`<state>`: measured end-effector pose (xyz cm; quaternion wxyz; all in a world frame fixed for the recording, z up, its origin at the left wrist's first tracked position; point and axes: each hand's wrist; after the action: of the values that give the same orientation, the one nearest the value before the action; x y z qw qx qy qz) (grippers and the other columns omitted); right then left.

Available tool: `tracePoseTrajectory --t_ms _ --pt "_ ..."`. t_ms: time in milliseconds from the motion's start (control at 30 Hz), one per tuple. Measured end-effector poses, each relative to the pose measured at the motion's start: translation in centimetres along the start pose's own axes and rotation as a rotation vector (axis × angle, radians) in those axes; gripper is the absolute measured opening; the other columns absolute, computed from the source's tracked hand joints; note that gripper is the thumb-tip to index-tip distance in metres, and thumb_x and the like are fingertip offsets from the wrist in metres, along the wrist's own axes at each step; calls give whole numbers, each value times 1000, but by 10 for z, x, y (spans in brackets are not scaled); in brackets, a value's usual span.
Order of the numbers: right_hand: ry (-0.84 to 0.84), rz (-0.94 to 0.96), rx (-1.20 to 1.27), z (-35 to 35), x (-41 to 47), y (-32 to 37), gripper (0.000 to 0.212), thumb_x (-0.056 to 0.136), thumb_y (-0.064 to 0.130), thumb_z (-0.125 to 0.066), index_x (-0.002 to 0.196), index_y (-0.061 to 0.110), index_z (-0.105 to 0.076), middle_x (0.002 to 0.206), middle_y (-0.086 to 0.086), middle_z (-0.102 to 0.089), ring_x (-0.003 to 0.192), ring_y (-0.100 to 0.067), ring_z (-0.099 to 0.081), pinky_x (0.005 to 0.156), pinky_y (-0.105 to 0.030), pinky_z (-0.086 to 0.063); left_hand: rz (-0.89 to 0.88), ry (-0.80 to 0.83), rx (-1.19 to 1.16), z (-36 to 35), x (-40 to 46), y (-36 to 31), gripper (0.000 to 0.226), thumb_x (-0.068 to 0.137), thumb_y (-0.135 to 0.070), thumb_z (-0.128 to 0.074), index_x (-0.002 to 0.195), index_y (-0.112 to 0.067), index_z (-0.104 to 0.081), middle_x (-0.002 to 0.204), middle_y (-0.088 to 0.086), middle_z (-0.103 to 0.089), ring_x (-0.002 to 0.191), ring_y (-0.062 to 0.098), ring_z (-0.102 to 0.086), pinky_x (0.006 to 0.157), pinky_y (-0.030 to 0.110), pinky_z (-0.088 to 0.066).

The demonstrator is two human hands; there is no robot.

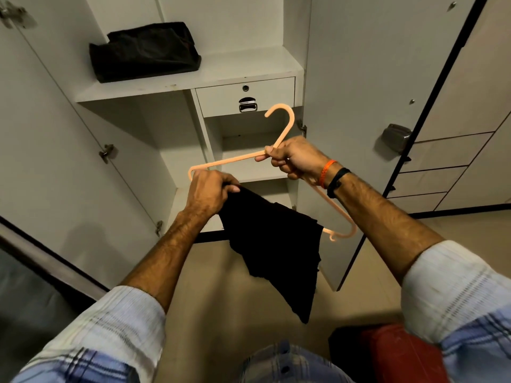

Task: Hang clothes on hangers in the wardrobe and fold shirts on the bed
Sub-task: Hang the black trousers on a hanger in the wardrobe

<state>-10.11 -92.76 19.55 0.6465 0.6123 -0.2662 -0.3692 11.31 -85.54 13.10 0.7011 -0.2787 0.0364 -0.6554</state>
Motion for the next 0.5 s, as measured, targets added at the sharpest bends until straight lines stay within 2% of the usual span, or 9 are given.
tracePoseTrajectory --t_ms 100,133,233,267,333,367,433,500 --pt "25 -4 9 -1 2 4 29 102 21 -50 107 2 -72 59 1 -37 46 -8 -23 40 -18 -19 -41 -246 -1 1 0 -19 16 89 -12 -67 95 -20 -79 90 -2 -76 86 16 -67 88 30 -54" --pt "30 -2 28 0 2 6 29 103 21 -49 106 3 -72 60 1 -36 47 -8 -23 41 -19 -19 -67 -269 59 -1 3 -19 17 89 -13 -66 98 -21 -78 92 -1 -76 88 18 -67 88 34 -55" --pt "39 15 19 2 4 11 29 103 21 -49 105 4 -73 61 1 -37 48 -8 -23 42 -19 -20 20 -62 326 -5 14 -14 32 86 -12 -72 116 -20 -72 106 5 -73 98 24 -68 91 39 -56" --pt "44 22 -2 0 4 11 29 103 22 -49 105 4 -73 60 1 -37 47 -8 -23 42 -19 -20 77 2 323 -6 18 -11 31 86 -15 -74 117 -20 -71 107 5 -73 97 23 -68 91 39 -56" --pt "43 26 -34 -2 5 8 30 102 22 -50 106 3 -73 59 2 -37 46 -7 -24 40 -19 -20 154 121 163 -1 22 -12 20 89 -29 -72 106 -19 -75 99 1 -73 90 20 -66 88 37 -55" --pt "40 29 -44 -3 6 7 30 102 22 -50 106 2 -73 59 2 -36 46 -7 -23 40 -19 -20 157 205 66 2 22 -14 22 89 -35 -69 102 -18 -75 94 -1 -72 88 18 -65 87 36 -55" --pt "33 35 -54 -4 8 6 30 102 22 -51 107 2 -73 58 2 -36 46 -8 -22 41 -20 -18 110 412 -94 4 18 -21 27 88 -40 -69 102 -18 -75 95 -2 -72 91 14 -64 91 36 -53" --pt "32 44 -55 -5 10 7 31 102 22 -51 107 1 -73 57 3 -35 47 -9 -21 41 -21 -17 21 539 -149 2 11 -31 29 85 -39 -72 107 -20 -75 102 -5 -73 99 10 -64 97 35 -51"
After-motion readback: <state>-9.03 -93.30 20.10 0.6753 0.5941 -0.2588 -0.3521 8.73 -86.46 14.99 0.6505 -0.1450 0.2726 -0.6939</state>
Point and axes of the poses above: each hand's wrist, its own x-axis towards the middle knuckle, its own z-axis out of the back of the hand, y = z × x
